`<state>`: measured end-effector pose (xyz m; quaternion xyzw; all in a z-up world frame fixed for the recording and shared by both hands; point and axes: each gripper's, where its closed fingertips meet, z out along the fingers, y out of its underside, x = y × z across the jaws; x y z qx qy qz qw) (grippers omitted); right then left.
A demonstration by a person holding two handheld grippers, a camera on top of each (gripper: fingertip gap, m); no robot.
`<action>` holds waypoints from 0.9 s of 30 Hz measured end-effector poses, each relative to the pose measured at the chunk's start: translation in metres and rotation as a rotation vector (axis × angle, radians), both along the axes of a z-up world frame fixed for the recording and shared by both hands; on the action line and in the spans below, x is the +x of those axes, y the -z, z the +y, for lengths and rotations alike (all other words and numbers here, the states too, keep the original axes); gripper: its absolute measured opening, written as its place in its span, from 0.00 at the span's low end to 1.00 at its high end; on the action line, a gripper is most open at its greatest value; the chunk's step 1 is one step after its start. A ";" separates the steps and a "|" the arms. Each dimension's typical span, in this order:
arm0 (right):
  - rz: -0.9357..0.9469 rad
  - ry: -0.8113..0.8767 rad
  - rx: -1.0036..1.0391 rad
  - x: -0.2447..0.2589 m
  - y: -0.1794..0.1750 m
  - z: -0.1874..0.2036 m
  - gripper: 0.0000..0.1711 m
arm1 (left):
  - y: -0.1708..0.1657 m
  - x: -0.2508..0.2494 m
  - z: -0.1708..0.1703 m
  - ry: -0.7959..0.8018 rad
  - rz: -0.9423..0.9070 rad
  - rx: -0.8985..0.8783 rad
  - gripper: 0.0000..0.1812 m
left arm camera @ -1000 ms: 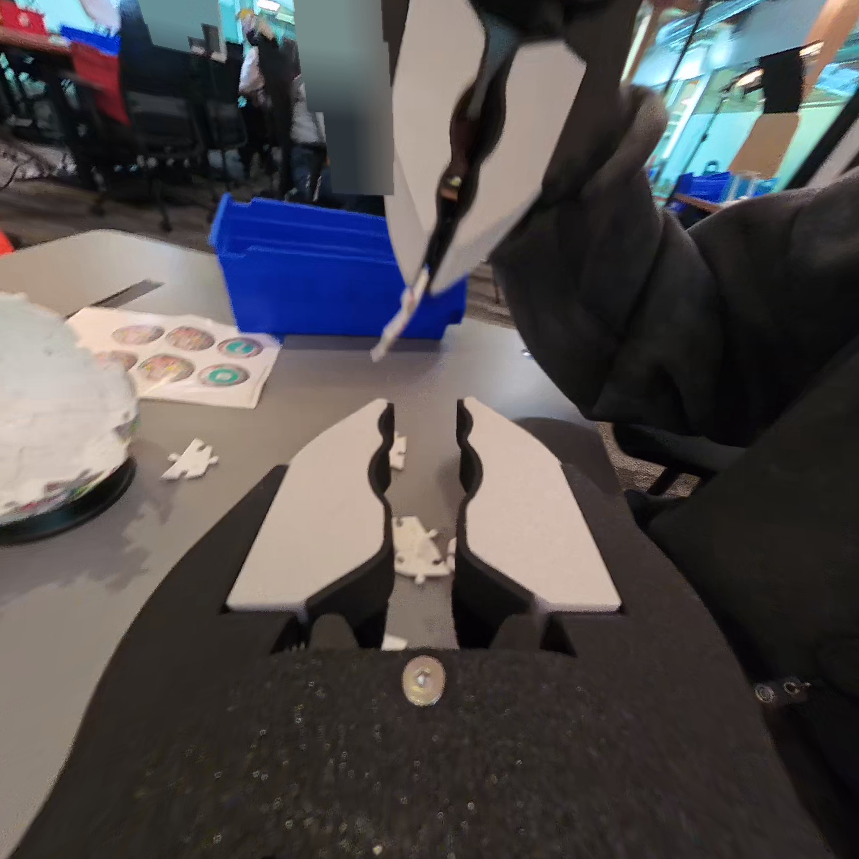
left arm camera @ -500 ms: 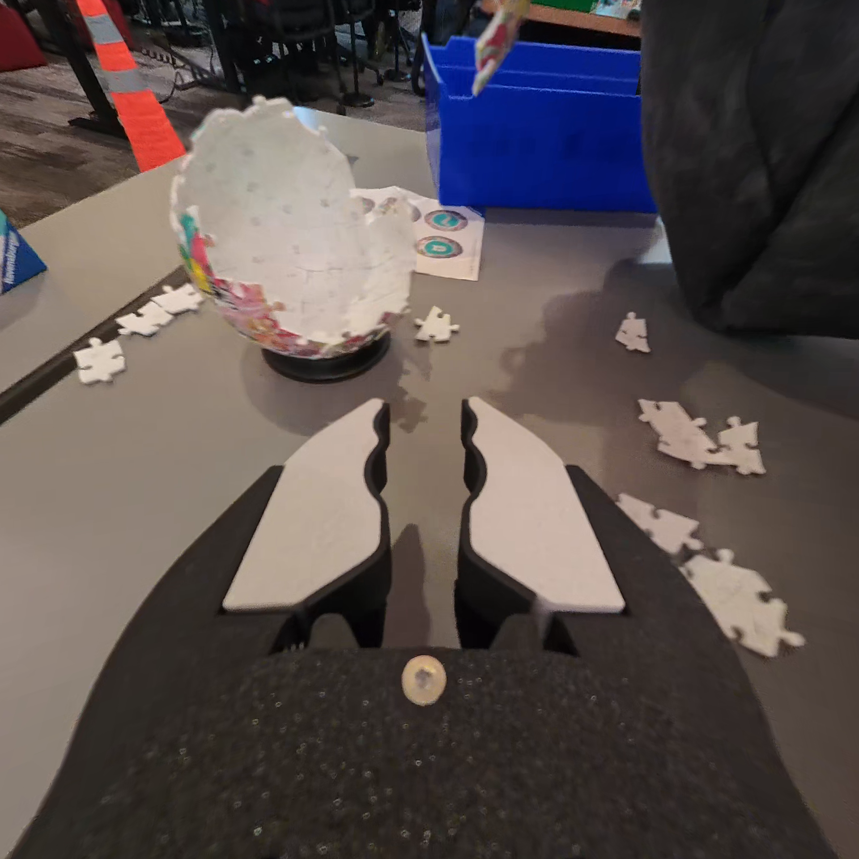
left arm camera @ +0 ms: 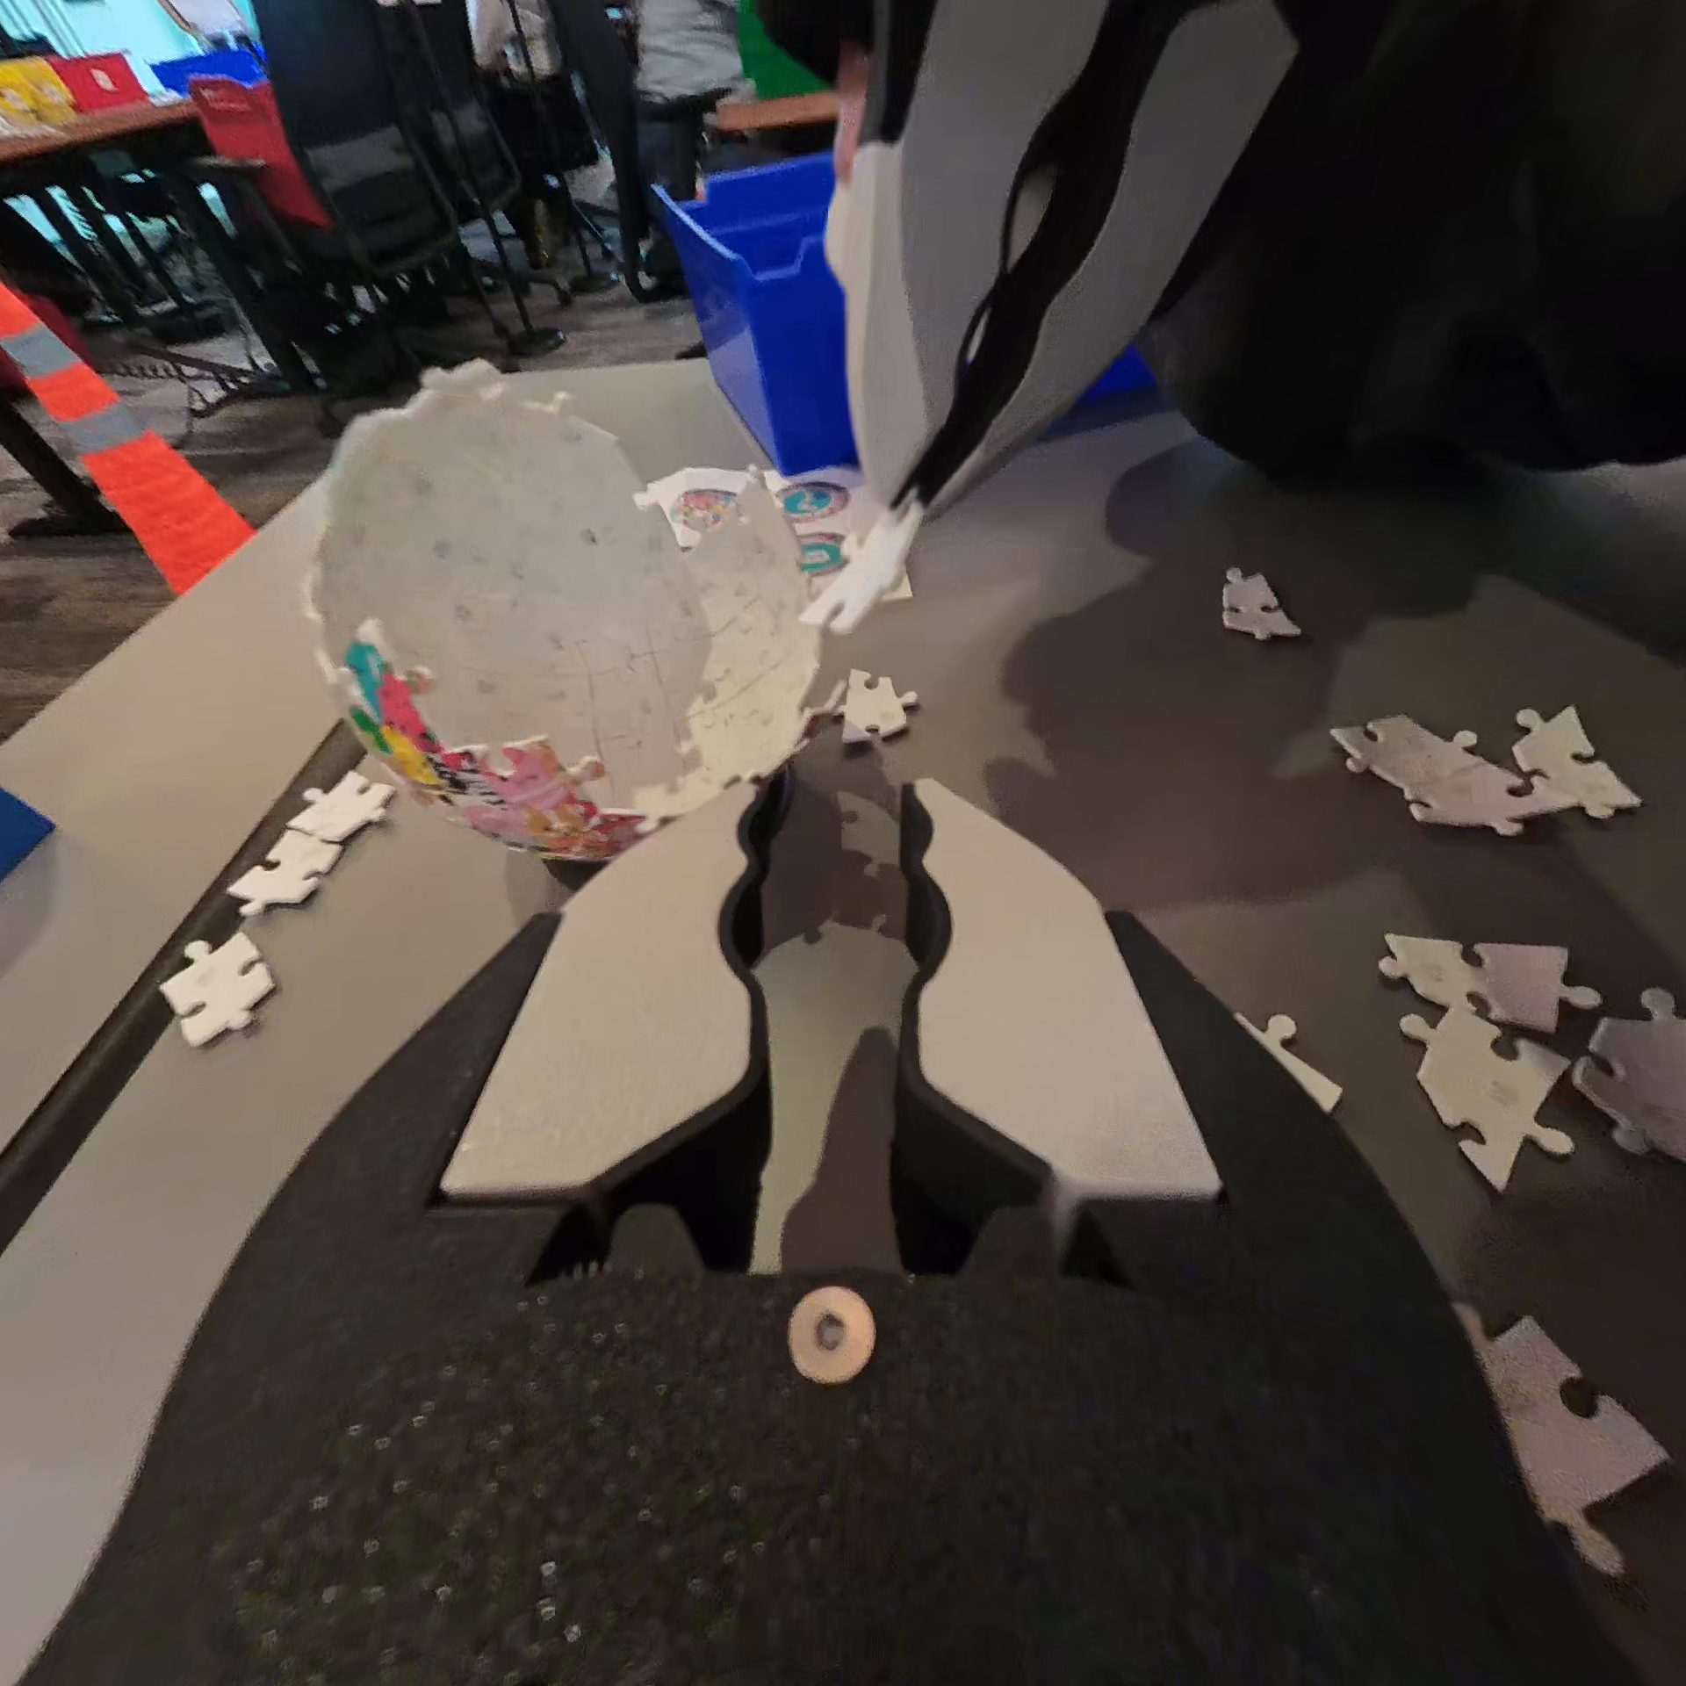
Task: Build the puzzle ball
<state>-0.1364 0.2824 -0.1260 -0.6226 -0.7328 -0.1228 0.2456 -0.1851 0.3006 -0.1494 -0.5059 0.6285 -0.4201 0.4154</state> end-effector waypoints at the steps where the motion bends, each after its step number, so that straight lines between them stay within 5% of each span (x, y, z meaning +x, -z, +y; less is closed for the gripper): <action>1: -0.043 0.015 -0.004 0.002 0.008 0.000 0.01 | 0.003 0.001 -0.002 0.006 0.019 0.014 0.15; 5: -0.096 0.092 0.004 0.010 0.014 0.004 0.01 | 0.026 0.006 -0.023 0.095 0.140 0.145 0.00; 15: -0.004 0.265 -0.056 0.009 0.002 0.007 0.01 | 0.035 0.045 -0.025 0.101 0.112 0.438 0.00; 27: -0.066 0.441 -0.216 0.009 0.019 0.012 0.01 | 0.040 0.049 -0.010 0.033 0.136 0.533 0.00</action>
